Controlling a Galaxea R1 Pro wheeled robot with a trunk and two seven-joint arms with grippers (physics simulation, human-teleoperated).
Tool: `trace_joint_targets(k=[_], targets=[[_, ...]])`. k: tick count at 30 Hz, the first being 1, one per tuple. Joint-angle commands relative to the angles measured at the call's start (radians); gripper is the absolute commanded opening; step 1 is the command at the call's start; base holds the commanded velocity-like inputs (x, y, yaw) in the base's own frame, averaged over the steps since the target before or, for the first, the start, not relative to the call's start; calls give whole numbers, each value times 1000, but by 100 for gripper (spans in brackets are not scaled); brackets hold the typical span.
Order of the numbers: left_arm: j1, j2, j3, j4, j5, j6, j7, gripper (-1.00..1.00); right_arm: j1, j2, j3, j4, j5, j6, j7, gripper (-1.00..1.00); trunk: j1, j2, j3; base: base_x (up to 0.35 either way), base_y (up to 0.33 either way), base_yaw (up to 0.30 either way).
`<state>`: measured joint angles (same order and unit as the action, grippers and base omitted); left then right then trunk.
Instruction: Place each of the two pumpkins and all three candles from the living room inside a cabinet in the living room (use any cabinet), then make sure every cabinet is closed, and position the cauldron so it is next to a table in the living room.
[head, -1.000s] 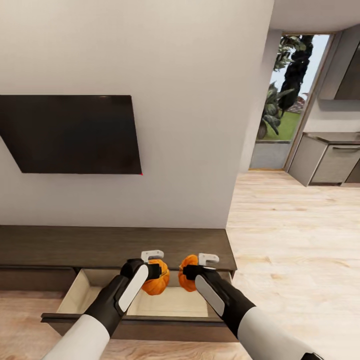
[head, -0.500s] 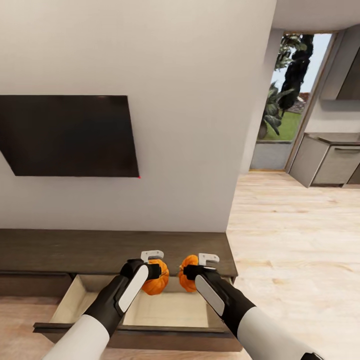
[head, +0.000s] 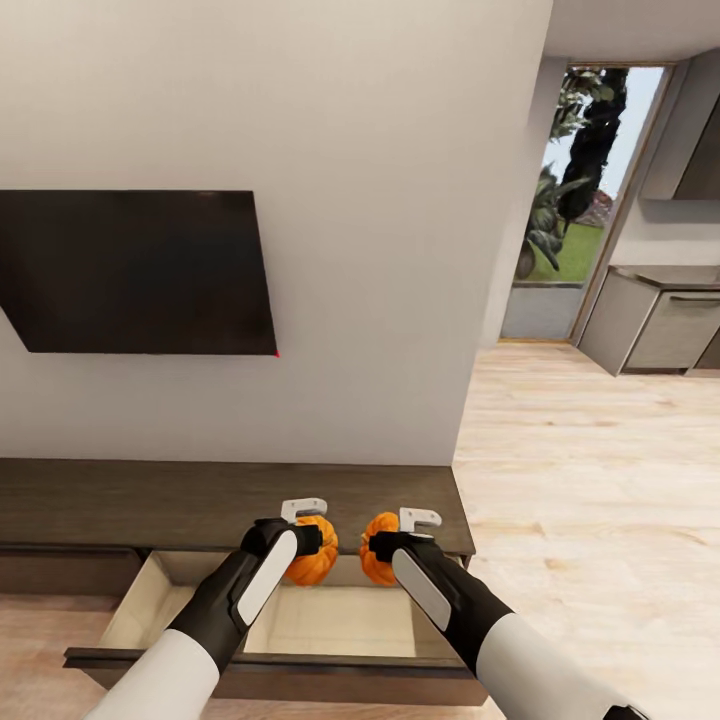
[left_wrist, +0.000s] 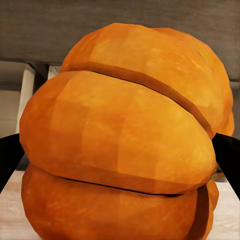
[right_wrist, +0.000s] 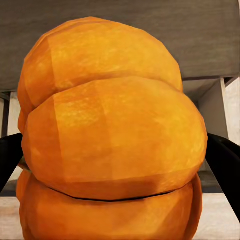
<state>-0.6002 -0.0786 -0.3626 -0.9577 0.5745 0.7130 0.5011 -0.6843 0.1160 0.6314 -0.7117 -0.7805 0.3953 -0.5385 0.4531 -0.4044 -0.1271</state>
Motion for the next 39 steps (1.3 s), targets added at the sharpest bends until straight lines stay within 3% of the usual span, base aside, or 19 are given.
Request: trace_joint_targets(k=[1, 23, 30, 39], targets=[[-1, 0, -2, -1, 10, 1, 11, -100, -1, -1, 4, -2, -6, 4, -10, -100, 5, -10, -5, 0, 0, 0], [-1, -1, -1, 21, 20, 10, 11, -100, -2, -1, 0, 0, -12, 8, -13, -100, 89, -164, -74, 0, 0, 0], [-1, -7, -1, 23, 27, 19, 13, -100, -1, 0, -1, 6, -15, 12, -73, -100, 108, -199, -90, 0, 0, 0], [-1, -11, -1, 23, 27, 20, 15, -100, -1, 1, 0, 6, -16, 12, -83, -100, 143, -262, -118, 0, 0, 0]])
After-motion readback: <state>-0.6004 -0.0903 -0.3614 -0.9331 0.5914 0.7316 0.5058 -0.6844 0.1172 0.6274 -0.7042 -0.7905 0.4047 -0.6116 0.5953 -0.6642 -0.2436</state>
